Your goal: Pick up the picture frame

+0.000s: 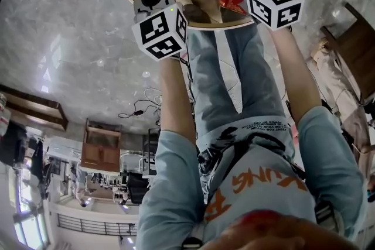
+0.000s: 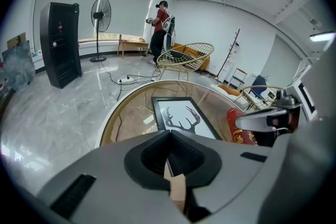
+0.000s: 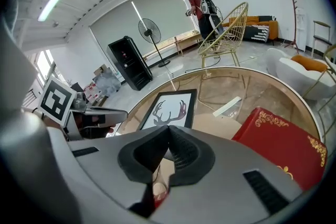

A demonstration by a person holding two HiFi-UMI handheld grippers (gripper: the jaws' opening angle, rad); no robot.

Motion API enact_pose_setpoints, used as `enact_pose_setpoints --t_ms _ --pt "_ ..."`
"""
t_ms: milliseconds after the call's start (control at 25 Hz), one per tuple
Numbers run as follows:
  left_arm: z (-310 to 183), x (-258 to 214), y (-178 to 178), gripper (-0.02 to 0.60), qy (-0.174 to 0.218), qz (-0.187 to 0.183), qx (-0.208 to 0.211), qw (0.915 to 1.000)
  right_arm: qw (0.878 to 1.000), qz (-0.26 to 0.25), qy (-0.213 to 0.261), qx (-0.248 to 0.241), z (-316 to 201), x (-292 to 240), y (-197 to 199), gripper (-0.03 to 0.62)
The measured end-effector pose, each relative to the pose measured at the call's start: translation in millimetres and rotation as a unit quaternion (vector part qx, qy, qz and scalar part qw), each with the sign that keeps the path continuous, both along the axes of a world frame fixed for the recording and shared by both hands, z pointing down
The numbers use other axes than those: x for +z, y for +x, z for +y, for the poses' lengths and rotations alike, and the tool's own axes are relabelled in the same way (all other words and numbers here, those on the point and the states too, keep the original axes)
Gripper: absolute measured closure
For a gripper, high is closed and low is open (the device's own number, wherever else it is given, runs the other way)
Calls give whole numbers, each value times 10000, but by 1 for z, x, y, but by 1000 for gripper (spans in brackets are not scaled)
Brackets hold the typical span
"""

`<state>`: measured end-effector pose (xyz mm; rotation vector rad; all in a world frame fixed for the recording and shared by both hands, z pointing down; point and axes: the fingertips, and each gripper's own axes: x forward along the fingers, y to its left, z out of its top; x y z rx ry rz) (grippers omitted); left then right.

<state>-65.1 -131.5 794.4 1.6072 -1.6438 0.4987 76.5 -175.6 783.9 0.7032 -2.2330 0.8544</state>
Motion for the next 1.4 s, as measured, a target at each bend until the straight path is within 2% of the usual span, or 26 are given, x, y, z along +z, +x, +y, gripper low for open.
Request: enact_pose_setpoints --t_ms 240,360,400,440,480,1000,1280,1400 --pt "-13 18 -6 563 -124 104 -38 9999 9981 283 278 465 -32 11 -6 595" --pt "-19 25 -13 561 -135 132 -118 9998 9972 482 338 470 -42 22 -14 595" --pt "-21 28 -13 528 -180 180 -124 9996 9973 506 277 448 -43 25 -18 557" --pt "-22 32 -13 451 -240 231 -116 9994 9975 525 205 437 -45 29 -20 506" --pt "-24 35 -13 408 -295 268 -104 9992 9973 569 158 434 -47 32 -22 484" --pt "-46 60 -20 410 -706 394 -81 9967 9895 1405 -202 281 -64 63 -37 477" --pt "-52 65 -18 465 -822 468 -9 9955 9887 1374 -347 489 -70 70 -49 477" --pt "-52 68 -16 476 -784 596 -116 9951 9884 1385 -353 517 -71 73 -46 477"
